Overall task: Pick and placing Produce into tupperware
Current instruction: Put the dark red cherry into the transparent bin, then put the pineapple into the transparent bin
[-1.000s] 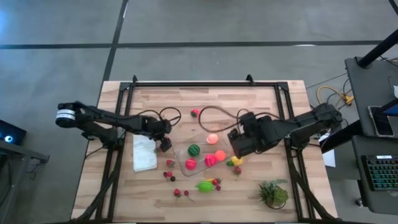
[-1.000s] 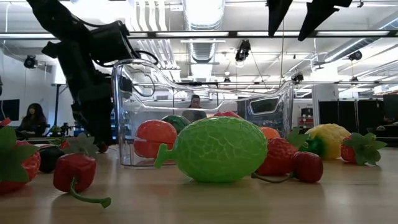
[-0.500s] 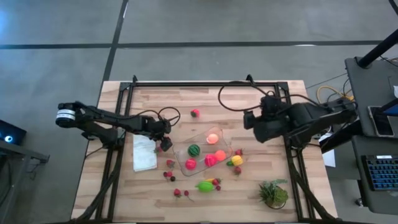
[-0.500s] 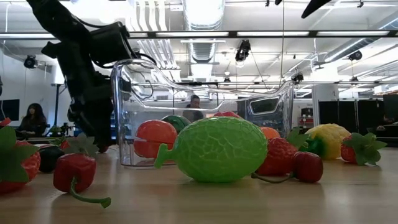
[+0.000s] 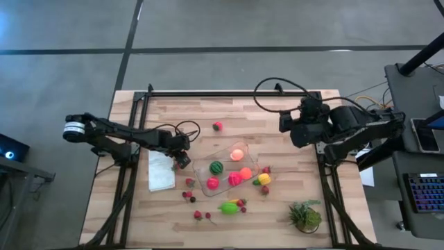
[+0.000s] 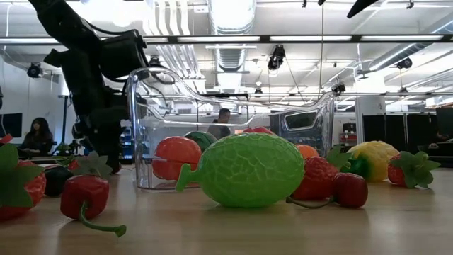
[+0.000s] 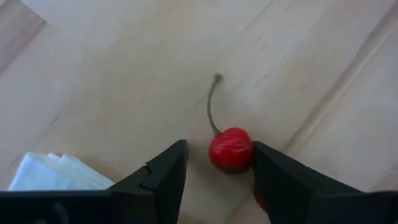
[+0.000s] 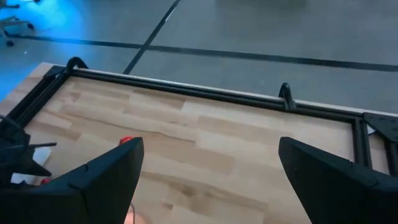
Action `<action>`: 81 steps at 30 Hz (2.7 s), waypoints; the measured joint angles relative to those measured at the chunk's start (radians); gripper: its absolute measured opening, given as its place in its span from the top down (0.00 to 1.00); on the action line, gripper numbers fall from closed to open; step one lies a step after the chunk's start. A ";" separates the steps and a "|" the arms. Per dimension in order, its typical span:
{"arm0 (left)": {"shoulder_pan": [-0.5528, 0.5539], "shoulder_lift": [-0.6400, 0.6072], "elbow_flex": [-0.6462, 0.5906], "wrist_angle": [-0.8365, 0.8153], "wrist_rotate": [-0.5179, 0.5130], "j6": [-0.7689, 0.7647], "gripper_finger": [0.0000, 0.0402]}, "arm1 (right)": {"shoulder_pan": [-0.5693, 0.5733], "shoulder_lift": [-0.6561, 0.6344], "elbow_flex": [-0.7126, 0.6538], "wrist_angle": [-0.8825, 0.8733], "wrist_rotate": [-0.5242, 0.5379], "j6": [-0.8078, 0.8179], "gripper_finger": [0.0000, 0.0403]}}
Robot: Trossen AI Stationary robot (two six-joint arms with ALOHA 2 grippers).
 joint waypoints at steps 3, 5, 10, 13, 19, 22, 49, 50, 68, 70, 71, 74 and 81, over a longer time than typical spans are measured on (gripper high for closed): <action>0.000 0.010 0.001 -0.004 -0.008 0.001 0.62 | -0.008 -0.005 0.000 -0.004 0.000 -0.025 0.09; 0.000 0.011 0.002 -0.004 -0.009 0.001 0.65 | -0.009 -0.006 0.000 -0.006 0.006 -0.028 0.09; 0.000 0.009 0.012 -0.010 -0.018 0.001 0.73 | -0.010 -0.006 0.000 -0.007 0.007 -0.035 0.09; 0.000 0.003 0.026 -0.004 -0.012 0.001 0.79 | -0.010 -0.006 0.000 -0.007 0.007 -0.036 0.09; 0.000 -0.034 0.075 -0.005 0.004 0.001 0.87 | -0.010 -0.006 0.000 -0.008 0.007 -0.040 0.09; 0.000 -0.069 0.105 -0.013 0.002 0.001 0.87 | -0.010 -0.006 0.000 -0.009 0.007 -0.040 0.09; -0.120 -0.098 0.149 0.397 0.537 -0.104 0.74 | -0.009 0.045 -0.010 0.019 -0.143 -0.009 0.09; -0.120 -0.098 0.149 0.399 0.537 -0.104 0.71 | -0.009 0.053 -0.011 0.021 -0.157 -0.009 0.09; -0.117 -0.265 0.141 0.164 0.518 -0.017 0.36 | 0.012 0.174 -0.011 0.118 -0.453 0.007 0.09; -0.117 -0.290 0.141 0.147 0.500 -0.016 0.36 | 0.038 0.175 -0.011 0.128 -0.532 -0.009 0.09; -0.117 -0.301 0.141 0.129 0.493 -0.011 0.36 | 0.052 0.175 -0.012 0.125 -0.572 -0.006 0.09; -0.117 -0.332 0.139 0.081 0.484 0.029 0.36 | 0.108 0.179 -0.013 0.108 -0.620 0.096 0.09; -0.117 -0.365 0.133 0.065 0.429 0.093 0.36 | 0.229 0.213 -0.056 0.124 -0.607 0.364 0.09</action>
